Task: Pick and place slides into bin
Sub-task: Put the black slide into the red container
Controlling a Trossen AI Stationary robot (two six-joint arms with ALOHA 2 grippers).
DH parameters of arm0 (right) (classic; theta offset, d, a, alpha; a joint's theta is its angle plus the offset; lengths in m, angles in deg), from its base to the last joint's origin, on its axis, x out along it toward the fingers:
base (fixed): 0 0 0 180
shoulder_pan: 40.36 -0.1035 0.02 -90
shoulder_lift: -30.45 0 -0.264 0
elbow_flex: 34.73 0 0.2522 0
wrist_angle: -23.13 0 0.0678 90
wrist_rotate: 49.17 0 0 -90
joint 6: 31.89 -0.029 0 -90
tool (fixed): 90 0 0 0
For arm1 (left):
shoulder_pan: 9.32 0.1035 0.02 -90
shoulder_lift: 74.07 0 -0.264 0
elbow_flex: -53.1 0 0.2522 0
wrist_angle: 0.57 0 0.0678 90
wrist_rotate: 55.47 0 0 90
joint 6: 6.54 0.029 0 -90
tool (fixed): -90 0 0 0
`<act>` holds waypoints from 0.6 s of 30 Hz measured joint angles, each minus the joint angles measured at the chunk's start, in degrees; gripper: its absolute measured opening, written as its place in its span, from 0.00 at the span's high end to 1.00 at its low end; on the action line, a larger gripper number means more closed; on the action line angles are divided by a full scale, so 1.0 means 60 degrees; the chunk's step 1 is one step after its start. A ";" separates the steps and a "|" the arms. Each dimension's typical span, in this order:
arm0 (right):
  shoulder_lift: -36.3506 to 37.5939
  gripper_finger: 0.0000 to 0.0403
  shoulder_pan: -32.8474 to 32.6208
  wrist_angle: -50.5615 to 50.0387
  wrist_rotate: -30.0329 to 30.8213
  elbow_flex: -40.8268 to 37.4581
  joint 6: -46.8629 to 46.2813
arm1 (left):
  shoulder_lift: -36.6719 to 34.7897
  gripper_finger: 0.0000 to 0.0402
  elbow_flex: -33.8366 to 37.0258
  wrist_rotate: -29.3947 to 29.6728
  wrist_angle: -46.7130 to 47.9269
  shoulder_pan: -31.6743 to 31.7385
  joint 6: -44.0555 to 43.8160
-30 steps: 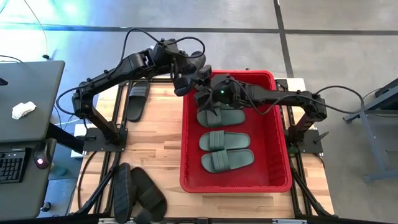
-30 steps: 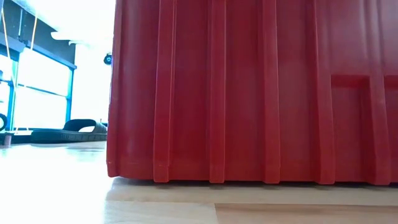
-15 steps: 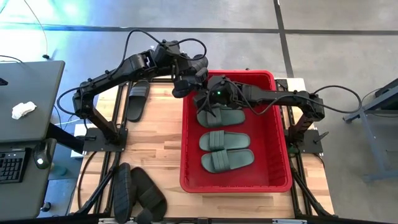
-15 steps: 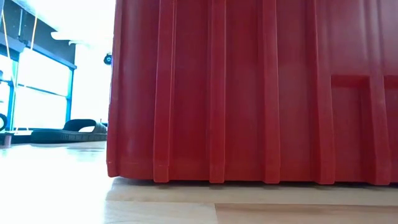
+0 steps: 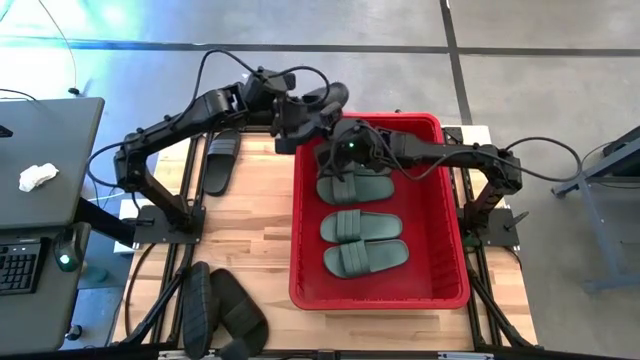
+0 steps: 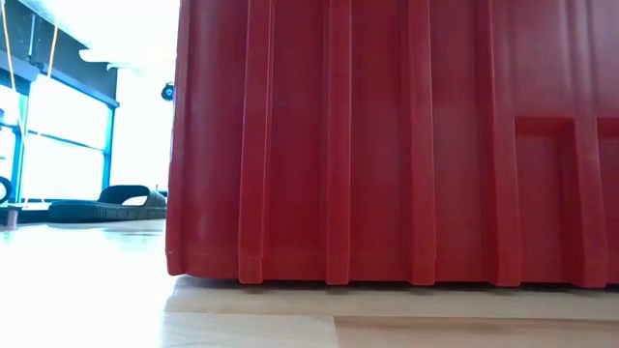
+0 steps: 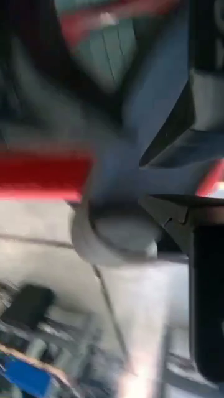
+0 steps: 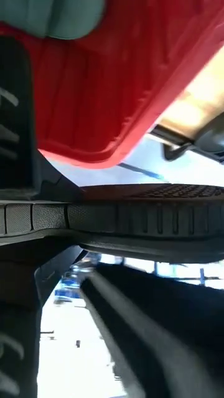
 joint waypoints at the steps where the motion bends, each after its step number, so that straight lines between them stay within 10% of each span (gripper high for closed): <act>1: 0.0010 0.92 0.0001 -0.0088 0.0124 0.0002 -0.0041 | -0.0035 0.82 0.0001 -0.0185 0.0009 -0.0004 0.0128; 18: 0.3146 0.93 -0.0032 -0.1397 -0.1301 0.0002 -0.3521 | -0.1199 0.61 -0.0003 0.0723 0.0450 0.0038 0.1116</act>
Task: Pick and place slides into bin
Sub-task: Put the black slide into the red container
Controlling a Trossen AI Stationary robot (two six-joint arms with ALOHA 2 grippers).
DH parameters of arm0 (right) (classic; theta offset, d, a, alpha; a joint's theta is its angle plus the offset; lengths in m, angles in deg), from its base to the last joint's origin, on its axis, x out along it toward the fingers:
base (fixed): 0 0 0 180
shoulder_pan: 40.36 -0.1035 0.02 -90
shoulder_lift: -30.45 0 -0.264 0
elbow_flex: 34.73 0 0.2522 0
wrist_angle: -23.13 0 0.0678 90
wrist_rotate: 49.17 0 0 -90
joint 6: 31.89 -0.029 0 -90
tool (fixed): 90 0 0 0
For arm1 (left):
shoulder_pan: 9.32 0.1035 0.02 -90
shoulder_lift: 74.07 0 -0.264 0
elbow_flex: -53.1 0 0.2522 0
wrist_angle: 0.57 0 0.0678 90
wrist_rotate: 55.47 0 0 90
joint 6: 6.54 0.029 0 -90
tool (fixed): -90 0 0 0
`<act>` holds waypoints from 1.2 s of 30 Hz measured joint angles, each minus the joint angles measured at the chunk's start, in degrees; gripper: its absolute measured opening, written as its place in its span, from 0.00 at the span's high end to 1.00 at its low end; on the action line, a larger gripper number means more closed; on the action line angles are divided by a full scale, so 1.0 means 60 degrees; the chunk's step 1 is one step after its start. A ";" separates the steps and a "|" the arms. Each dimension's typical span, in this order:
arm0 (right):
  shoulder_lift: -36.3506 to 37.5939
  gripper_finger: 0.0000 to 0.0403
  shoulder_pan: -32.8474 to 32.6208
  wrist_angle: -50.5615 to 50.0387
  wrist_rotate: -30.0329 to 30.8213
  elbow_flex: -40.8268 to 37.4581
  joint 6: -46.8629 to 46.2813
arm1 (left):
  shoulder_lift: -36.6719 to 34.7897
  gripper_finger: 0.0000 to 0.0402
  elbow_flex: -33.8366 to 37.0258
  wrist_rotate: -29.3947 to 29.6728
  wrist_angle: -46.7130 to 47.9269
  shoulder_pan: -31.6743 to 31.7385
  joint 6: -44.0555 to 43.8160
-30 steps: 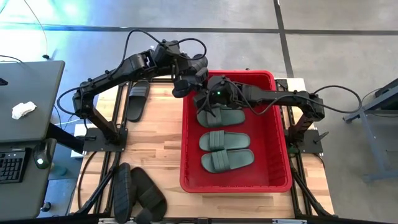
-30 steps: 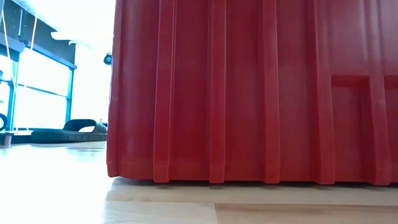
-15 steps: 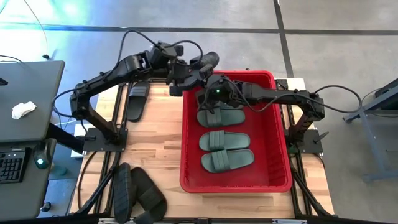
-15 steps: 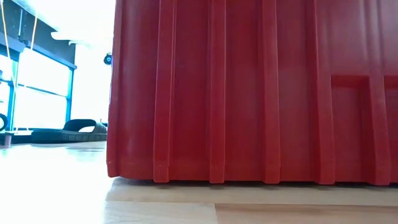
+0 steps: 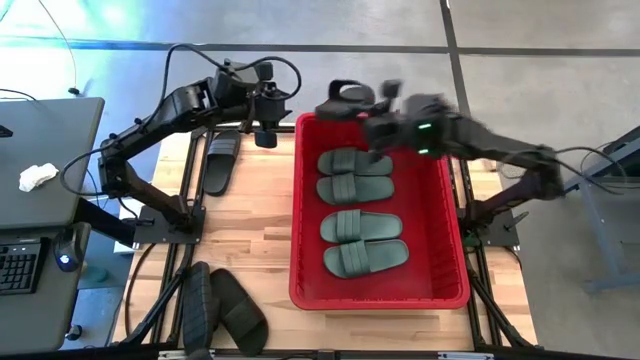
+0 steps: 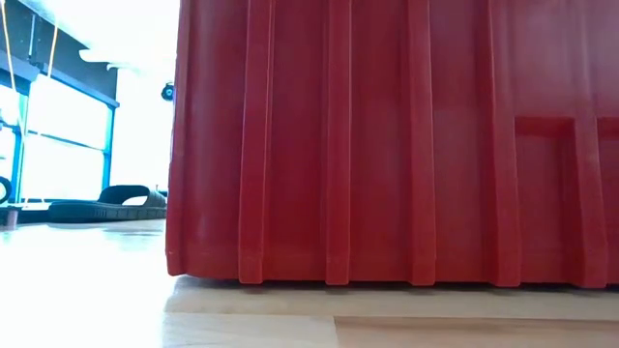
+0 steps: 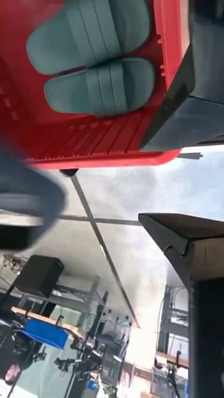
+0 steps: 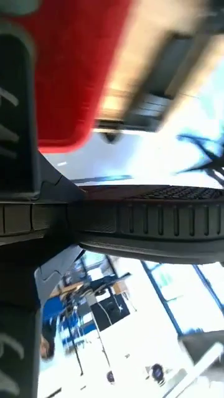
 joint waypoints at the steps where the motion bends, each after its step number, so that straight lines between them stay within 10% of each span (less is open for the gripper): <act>1: 0.0337 0.93 0.0000 -0.0014 -0.0207 0.0000 -0.0328 | -0.0002 0.62 0.0000 -0.0039 0.0001 0.0003 0.0029; 17: 0.3447 0.93 -0.0865 -0.0576 -0.2317 0.0005 -0.3166 | 0.0122 0.62 0.2587 -0.8706 -0.4533 0.2193 -0.1489; 27: 0.2962 0.93 -0.1503 -0.0511 -0.3367 0.0004 -0.1666 | 0.0384 0.62 0.3675 -1.2155 -0.7710 0.2990 -0.9016; 36: 0.2103 0.93 -0.1538 -0.0791 -0.4672 -0.0004 0.0729 | 0.1004 0.62 0.3679 -1.4796 -0.7880 0.3443 -1.2864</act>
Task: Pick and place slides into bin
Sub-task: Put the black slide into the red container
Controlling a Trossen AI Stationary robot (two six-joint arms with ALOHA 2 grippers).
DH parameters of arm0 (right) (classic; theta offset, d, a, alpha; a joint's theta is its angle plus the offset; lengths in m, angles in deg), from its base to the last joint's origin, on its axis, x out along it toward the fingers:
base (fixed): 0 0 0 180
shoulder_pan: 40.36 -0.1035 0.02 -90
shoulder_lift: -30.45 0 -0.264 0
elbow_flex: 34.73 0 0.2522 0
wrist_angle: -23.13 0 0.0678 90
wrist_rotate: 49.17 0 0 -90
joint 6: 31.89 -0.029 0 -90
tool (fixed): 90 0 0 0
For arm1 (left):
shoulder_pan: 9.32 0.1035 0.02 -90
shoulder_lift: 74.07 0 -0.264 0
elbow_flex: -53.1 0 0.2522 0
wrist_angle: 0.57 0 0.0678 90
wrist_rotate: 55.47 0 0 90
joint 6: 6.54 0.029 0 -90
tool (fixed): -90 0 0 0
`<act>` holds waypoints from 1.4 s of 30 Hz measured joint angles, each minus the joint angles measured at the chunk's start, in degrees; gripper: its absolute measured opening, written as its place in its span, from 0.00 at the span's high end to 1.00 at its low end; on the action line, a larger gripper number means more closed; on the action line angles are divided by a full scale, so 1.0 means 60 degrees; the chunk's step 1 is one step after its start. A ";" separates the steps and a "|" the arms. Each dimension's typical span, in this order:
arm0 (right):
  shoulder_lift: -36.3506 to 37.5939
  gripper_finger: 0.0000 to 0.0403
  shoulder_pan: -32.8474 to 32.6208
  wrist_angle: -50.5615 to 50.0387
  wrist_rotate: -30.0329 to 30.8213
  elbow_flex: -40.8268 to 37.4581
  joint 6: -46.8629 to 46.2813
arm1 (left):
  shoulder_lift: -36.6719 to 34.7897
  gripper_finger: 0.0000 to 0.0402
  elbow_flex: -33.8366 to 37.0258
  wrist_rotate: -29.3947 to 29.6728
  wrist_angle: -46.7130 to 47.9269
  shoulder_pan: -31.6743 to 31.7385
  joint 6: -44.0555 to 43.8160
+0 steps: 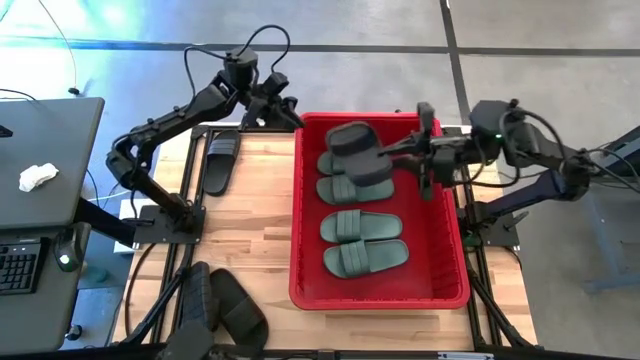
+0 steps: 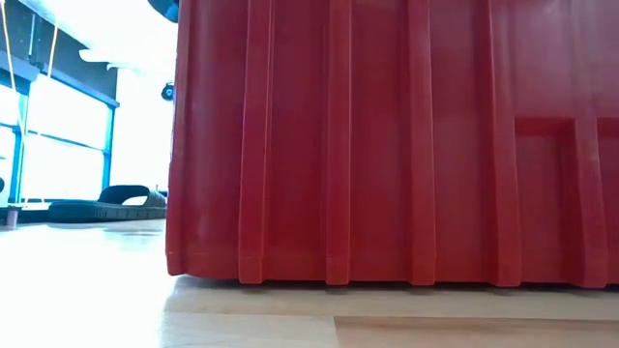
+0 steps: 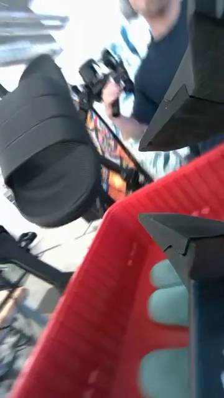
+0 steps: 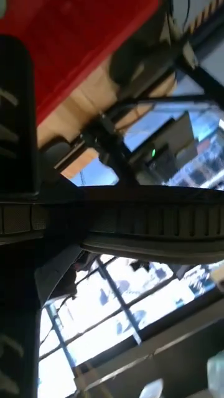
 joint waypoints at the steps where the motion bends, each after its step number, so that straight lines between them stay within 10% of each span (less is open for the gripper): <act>1: -0.0070 0.93 0.0005 -0.0038 -0.0149 0.0000 0.0069 | 0.0066 0.62 0.0000 -0.0071 0.0026 0.0002 -0.0214; 42: -0.1540 0.93 0.0005 0.0326 -0.1424 -0.0004 0.1756 | 0.0677 0.62 0.0004 0.0646 0.0361 -0.1440 -0.0623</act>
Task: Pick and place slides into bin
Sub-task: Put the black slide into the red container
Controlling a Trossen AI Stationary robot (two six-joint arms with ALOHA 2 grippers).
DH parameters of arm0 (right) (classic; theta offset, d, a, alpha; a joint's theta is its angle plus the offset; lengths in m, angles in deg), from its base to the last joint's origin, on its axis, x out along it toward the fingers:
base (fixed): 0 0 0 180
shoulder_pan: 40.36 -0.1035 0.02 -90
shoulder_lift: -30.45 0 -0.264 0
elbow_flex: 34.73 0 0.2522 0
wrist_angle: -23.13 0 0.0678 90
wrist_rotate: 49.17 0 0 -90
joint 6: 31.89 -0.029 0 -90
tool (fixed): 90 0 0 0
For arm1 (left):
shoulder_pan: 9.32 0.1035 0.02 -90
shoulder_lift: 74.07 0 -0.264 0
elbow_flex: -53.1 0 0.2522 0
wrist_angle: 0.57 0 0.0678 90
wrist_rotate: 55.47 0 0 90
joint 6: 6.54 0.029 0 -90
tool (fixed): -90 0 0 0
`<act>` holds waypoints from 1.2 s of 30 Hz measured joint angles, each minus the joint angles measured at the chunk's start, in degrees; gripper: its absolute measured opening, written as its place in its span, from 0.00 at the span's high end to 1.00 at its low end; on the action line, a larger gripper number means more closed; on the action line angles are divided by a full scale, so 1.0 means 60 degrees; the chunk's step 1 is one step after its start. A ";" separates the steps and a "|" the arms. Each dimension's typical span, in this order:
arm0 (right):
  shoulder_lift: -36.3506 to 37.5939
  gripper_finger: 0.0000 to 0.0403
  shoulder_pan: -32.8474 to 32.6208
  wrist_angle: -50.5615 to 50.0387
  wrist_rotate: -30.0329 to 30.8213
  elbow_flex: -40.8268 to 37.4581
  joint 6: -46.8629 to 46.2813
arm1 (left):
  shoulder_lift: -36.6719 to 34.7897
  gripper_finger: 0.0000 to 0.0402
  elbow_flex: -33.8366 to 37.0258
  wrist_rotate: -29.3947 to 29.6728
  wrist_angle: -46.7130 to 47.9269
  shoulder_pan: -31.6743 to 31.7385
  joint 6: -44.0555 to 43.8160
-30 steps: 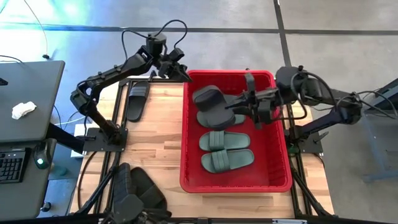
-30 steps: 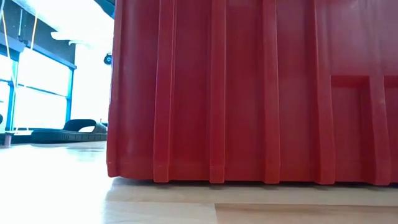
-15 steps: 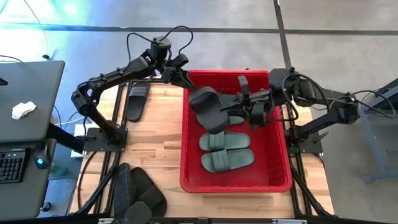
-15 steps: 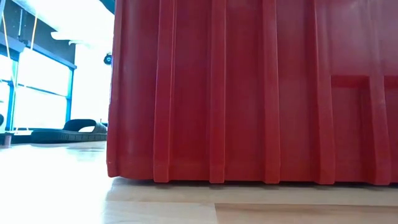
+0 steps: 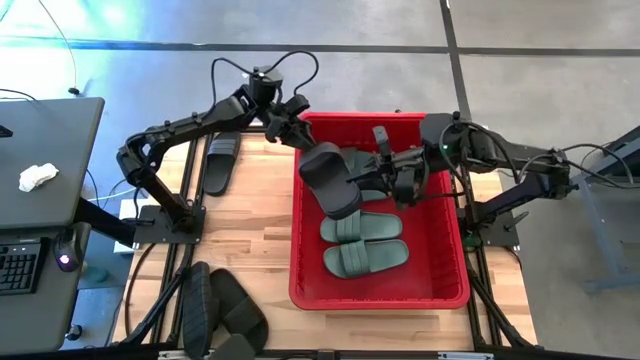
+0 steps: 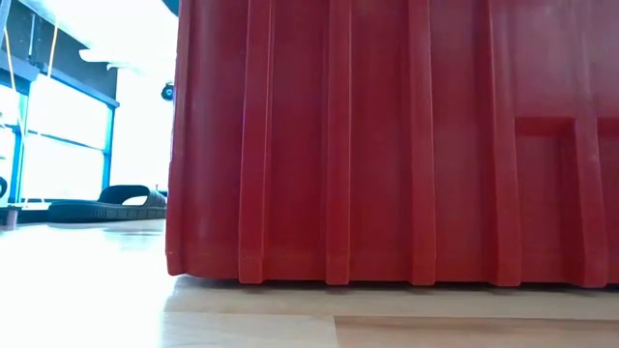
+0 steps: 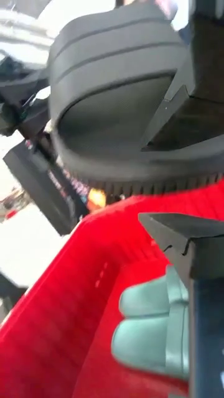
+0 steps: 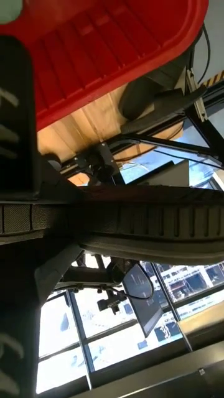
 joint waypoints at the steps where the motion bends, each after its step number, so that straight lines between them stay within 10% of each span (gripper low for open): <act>1: 0.0003 0.93 0.0000 -0.0040 0.0000 0.0000 -0.0007 | 0.0003 0.62 0.0000 0.0077 0.0003 0.0003 -0.0004; 11: 0.0043 0.81 -0.0015 0.0062 0.1087 0.0004 -0.1449 | 0.0004 0.96 0.0000 0.0397 0.0007 0.0012 0.0049; 25: 0.0090 0.81 0.0007 0.0109 0.1362 0.0004 -0.1381 | 0.0007 0.98 0.0000 0.0768 -0.0016 -0.0001 0.0610; 36: 0.0578 0.68 0.0017 -0.0281 0.2722 0.0004 -0.5203 | 0.0007 0.99 0.0000 0.1450 -0.0110 -0.0005 0.0922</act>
